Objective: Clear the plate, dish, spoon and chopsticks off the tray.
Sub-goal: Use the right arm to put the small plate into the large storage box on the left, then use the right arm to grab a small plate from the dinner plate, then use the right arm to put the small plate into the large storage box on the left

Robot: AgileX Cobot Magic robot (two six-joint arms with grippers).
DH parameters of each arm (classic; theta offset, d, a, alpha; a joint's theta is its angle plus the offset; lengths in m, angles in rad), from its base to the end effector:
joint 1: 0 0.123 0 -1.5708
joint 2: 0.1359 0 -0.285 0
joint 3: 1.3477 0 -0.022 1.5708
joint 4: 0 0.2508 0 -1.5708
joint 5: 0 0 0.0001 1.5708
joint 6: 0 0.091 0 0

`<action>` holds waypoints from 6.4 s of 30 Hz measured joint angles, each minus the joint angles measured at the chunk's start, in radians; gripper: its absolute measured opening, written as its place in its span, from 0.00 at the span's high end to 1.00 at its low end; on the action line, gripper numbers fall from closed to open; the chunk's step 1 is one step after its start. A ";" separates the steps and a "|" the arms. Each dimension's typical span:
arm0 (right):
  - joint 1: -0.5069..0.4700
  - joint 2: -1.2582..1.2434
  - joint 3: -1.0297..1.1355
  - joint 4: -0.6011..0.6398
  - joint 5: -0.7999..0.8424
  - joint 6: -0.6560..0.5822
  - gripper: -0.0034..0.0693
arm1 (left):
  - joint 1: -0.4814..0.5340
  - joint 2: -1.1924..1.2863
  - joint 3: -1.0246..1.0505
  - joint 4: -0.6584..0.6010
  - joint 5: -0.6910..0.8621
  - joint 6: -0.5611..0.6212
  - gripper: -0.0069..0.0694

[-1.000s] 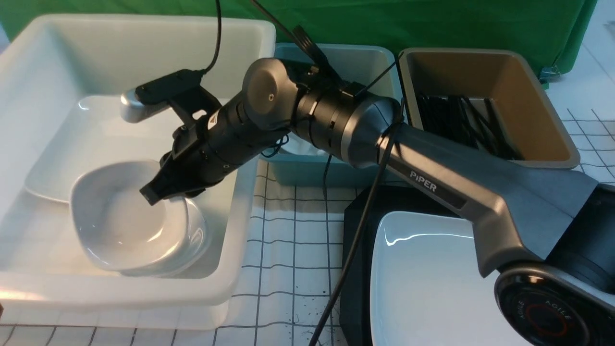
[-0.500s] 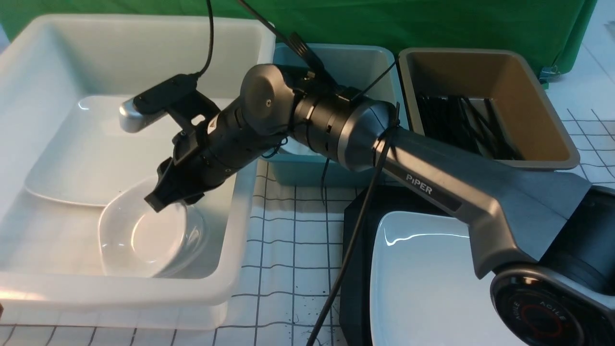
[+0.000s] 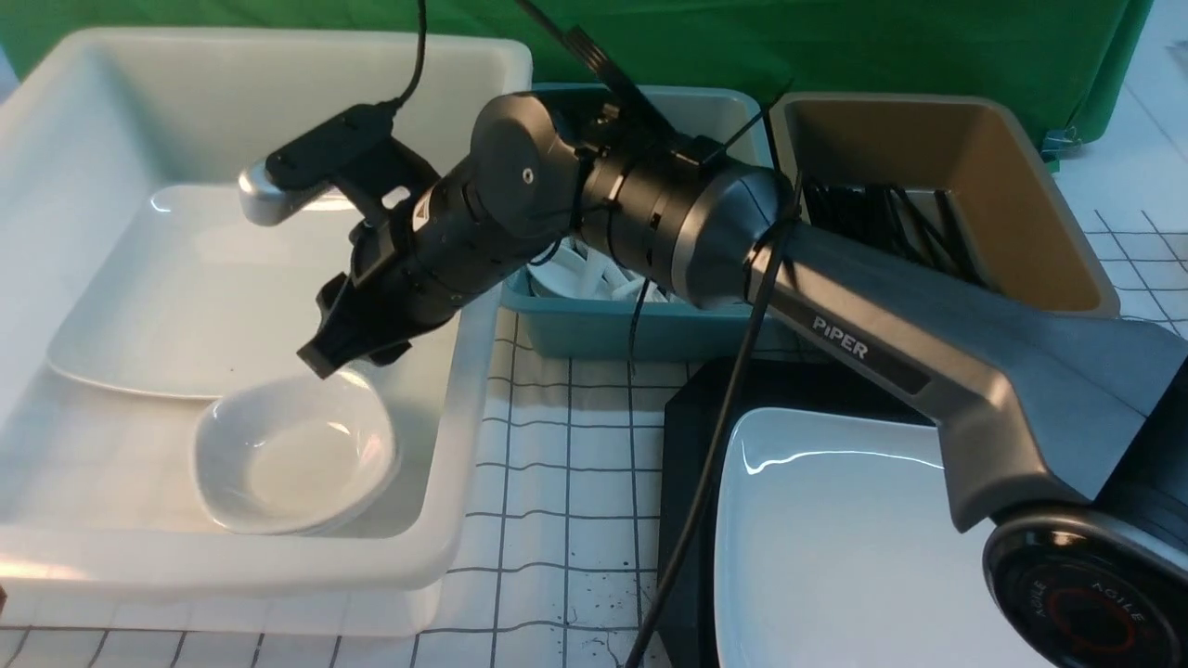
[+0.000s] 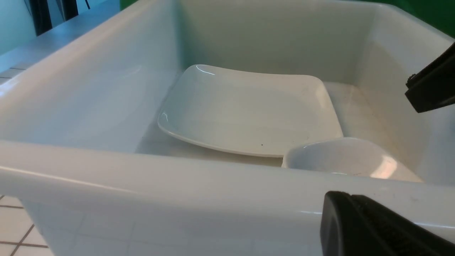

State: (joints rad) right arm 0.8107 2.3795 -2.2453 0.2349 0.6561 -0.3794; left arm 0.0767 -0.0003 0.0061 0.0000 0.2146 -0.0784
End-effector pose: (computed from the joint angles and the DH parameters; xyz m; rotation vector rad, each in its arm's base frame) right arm 0.3709 0.4089 0.2428 -1.1721 1.9779 0.4860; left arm 0.0558 0.0043 0.1917 -0.1320 1.6989 -0.0013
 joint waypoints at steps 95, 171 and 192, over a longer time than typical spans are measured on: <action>-0.891 -0.526 1.077 -0.471 0.250 -0.320 0.36 | 0.000 0.000 0.000 0.000 -0.001 0.000 0.90; -0.386 -0.765 0.603 0.356 0.205 -0.056 0.84 | 0.000 0.000 0.000 0.000 -0.001 0.000 0.90; -0.004 0.008 0.024 0.011 0.003 0.128 0.84 | 0.000 0.000 0.000 0.000 0.000 0.000 0.90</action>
State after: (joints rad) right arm 0.8070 2.3879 -2.2216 0.2460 0.6591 -0.2512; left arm 0.0767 -0.0003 0.0061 0.0000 0.2148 -0.0782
